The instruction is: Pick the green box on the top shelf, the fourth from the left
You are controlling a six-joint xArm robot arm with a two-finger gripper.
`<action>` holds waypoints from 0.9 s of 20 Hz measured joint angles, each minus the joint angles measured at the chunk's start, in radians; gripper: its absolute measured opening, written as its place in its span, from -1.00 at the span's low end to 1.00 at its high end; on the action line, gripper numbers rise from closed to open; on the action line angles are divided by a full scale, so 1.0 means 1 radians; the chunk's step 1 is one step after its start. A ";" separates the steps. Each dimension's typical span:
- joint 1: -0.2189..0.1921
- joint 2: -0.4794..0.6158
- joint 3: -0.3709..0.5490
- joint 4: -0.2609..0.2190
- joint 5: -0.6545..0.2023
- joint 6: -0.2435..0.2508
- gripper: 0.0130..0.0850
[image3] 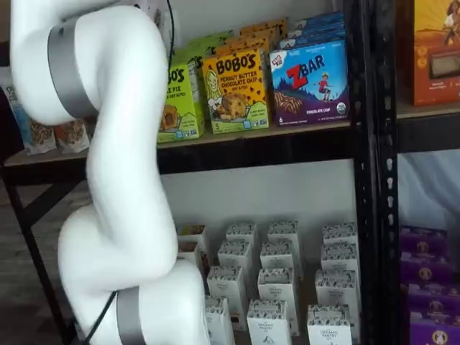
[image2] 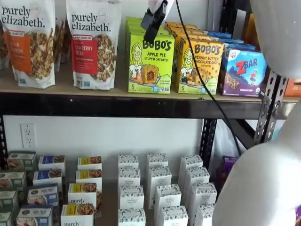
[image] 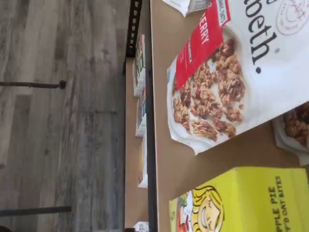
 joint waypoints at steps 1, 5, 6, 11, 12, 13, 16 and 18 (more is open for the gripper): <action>0.001 0.003 -0.001 -0.002 -0.004 0.000 1.00; 0.001 0.015 -0.004 -0.009 -0.017 -0.003 1.00; 0.000 0.018 -0.005 -0.008 -0.020 -0.004 1.00; -0.006 0.034 -0.015 -0.011 -0.024 -0.012 1.00; -0.006 0.037 -0.018 -0.013 -0.023 -0.013 1.00; -0.006 0.039 -0.020 -0.016 -0.022 -0.013 1.00; -0.005 0.048 -0.024 -0.021 -0.018 -0.014 1.00; -0.004 0.054 -0.028 -0.024 -0.014 -0.014 1.00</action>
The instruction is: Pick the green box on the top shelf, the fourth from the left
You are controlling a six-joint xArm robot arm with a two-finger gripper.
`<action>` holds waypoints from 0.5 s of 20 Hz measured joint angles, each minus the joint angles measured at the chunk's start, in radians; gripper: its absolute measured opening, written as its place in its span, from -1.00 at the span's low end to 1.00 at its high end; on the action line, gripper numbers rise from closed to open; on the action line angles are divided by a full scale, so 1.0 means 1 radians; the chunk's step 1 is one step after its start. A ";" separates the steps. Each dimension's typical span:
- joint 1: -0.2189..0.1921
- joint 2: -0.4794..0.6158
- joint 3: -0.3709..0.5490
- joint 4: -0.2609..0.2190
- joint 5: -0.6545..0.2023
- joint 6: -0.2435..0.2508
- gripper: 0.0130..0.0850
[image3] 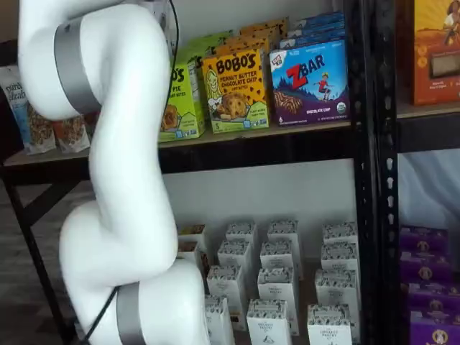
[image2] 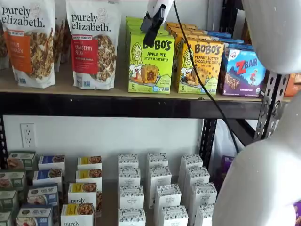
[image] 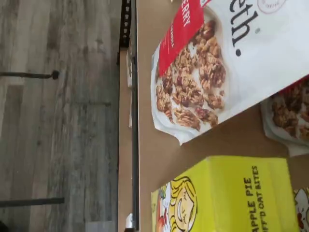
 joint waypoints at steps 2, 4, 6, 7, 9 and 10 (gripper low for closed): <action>0.002 0.008 -0.006 -0.006 0.006 0.000 1.00; 0.004 0.019 -0.016 -0.017 0.020 0.001 1.00; 0.005 0.029 -0.026 -0.024 0.035 0.001 1.00; 0.005 0.032 -0.026 -0.026 0.037 0.000 1.00; 0.003 0.037 -0.028 -0.028 0.040 -0.003 1.00; 0.002 0.040 -0.029 -0.027 0.041 -0.005 1.00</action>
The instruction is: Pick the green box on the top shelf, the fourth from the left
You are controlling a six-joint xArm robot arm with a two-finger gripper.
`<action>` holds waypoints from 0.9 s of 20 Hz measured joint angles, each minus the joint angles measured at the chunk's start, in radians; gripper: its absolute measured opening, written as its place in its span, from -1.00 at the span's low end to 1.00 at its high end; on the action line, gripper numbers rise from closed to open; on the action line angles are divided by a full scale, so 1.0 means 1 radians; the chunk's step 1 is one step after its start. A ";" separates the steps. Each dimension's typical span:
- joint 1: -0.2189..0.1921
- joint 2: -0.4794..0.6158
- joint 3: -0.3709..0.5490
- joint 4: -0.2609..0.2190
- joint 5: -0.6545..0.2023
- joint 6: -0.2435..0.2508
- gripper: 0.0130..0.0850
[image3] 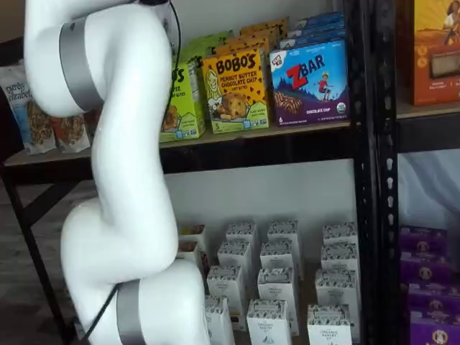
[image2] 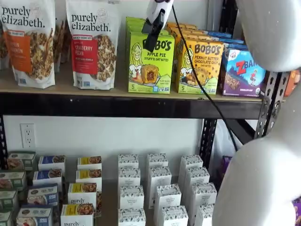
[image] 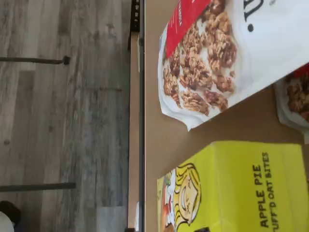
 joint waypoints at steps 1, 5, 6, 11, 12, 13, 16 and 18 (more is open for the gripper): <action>-0.002 0.002 -0.001 0.002 0.002 -0.002 1.00; -0.002 0.006 0.001 -0.007 -0.004 -0.004 1.00; 0.000 0.006 0.003 -0.011 -0.008 -0.004 1.00; 0.003 0.004 0.015 -0.028 -0.026 -0.003 1.00; 0.003 0.004 0.015 -0.030 -0.026 -0.003 1.00; 0.004 0.006 0.015 -0.032 -0.026 -0.003 1.00; 0.005 0.009 0.016 -0.038 -0.030 -0.003 1.00; 0.006 0.011 0.017 -0.044 -0.032 -0.004 1.00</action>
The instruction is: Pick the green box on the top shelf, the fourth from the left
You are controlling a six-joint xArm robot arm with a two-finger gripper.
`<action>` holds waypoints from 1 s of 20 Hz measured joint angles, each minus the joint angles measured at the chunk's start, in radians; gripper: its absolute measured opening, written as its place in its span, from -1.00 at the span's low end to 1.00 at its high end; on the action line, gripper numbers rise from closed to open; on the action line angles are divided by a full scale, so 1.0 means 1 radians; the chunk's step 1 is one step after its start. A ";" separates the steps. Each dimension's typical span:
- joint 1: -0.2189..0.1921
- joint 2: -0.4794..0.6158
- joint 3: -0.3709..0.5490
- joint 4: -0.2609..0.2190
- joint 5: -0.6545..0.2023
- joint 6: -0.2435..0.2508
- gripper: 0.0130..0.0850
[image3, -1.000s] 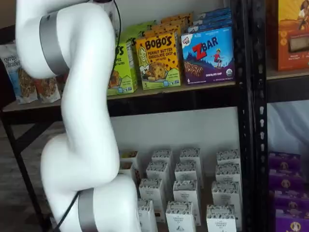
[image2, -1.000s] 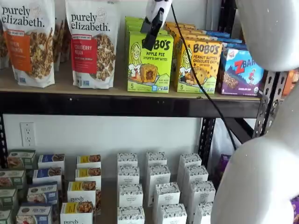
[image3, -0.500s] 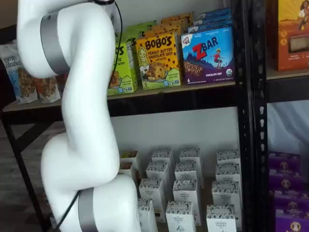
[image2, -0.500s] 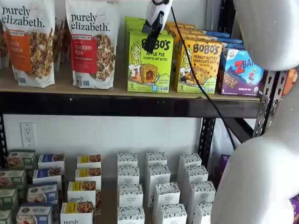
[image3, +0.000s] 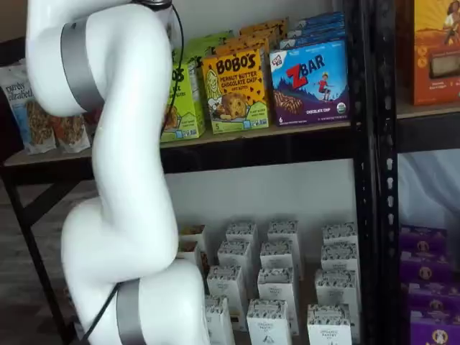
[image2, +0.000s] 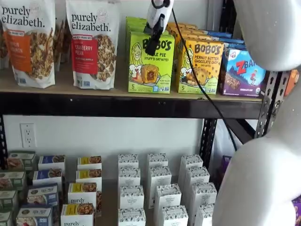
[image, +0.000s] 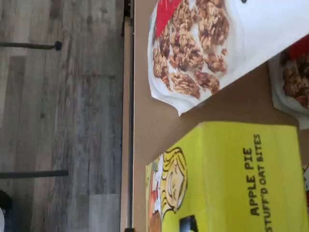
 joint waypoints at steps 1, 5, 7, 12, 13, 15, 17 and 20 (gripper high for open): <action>0.000 0.001 0.001 -0.002 -0.002 0.000 1.00; 0.002 0.001 0.008 -0.009 -0.007 0.000 0.89; 0.002 0.000 0.011 -0.007 -0.009 -0.001 0.78; 0.002 -0.003 0.019 -0.001 -0.013 -0.002 0.44; 0.002 -0.003 0.019 0.000 -0.013 -0.002 0.44; 0.002 -0.003 0.019 0.001 -0.010 -0.002 0.33; 0.003 -0.001 0.016 -0.002 -0.008 -0.001 0.33; 0.005 -0.005 0.023 -0.003 -0.019 0.000 0.22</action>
